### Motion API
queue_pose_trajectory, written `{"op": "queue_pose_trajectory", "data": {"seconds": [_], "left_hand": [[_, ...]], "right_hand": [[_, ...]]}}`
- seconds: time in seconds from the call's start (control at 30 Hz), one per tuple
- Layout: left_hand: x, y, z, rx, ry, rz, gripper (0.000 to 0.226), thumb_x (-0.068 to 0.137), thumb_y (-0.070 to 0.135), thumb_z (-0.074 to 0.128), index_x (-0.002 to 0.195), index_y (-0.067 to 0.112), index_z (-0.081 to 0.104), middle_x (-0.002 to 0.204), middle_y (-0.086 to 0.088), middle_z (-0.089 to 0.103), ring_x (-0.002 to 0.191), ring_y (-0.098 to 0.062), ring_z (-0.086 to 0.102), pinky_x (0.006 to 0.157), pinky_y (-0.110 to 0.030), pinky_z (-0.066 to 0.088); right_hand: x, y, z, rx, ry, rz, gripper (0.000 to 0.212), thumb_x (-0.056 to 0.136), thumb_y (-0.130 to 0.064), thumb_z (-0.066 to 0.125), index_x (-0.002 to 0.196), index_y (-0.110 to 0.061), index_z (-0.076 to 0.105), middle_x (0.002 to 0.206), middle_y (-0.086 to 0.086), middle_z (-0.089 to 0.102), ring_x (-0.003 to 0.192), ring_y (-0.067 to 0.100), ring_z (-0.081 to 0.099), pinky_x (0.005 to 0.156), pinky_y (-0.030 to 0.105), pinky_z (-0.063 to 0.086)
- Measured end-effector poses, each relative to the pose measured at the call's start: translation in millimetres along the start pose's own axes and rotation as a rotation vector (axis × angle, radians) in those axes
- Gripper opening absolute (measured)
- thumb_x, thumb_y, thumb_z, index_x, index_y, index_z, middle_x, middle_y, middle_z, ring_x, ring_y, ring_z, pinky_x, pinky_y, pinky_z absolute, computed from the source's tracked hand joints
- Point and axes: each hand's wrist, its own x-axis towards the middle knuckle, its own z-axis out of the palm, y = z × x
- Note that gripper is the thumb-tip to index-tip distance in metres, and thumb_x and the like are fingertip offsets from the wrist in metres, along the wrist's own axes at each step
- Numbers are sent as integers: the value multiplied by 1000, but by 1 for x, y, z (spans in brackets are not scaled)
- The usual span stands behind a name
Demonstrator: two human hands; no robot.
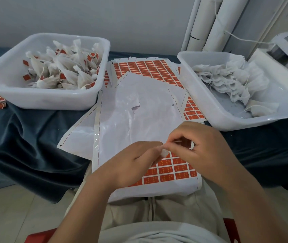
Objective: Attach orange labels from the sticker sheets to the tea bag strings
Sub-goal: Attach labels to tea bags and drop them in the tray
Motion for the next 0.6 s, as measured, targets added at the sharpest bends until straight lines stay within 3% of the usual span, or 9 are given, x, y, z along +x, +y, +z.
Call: {"op": "queue_pose_trajectory", "data": {"seconds": [0.1,0.23,0.37,0.47,0.53,0.6], "left_hand": [[-2,4,-1,-37,-59,76,43,113,39,37,73,40,55,70,12,56,66,-8,54,68,-33,46],[-1,5,-1,-89,-56,101,40,110,51,39,76,45,58,70,13,59,62,-6,57,66,-17,46],[2,2,-2,-356,-57,85,39,110,44,38,82,39,65,81,13,62,80,-9,62,82,-25,49],[2,-3,-2,-478,62,4,35,101,45,48,78,41,75,83,13,71,88,-8,70,88,-25,53],[4,-12,-1,-448,226,-107,24,89,60,57,80,47,76,86,19,74,93,-10,71,91,-28,52],[8,-18,1,-286,318,-199,16,92,55,66,82,45,74,84,41,68,96,-8,69,84,-11,51]], "right_hand": [[0,0,2,106,-5,63,8,91,-36,79,87,-31,74,81,-19,69,85,8,67,72,15,51],[0,-2,6,323,6,235,10,91,-38,80,85,-40,71,86,-19,73,85,6,71,72,17,56],[-1,-5,11,445,-24,270,9,98,-30,70,94,-37,74,90,-16,76,86,9,74,74,21,59],[-1,-10,14,378,46,187,10,101,-23,69,97,-30,76,90,-18,75,91,7,72,78,13,54],[-2,-12,13,248,131,97,9,96,-24,69,98,-27,78,89,-19,73,92,5,70,78,11,52],[-1,-12,12,188,172,67,10,93,-25,72,97,-22,80,89,-17,72,91,6,68,76,11,52]]}}
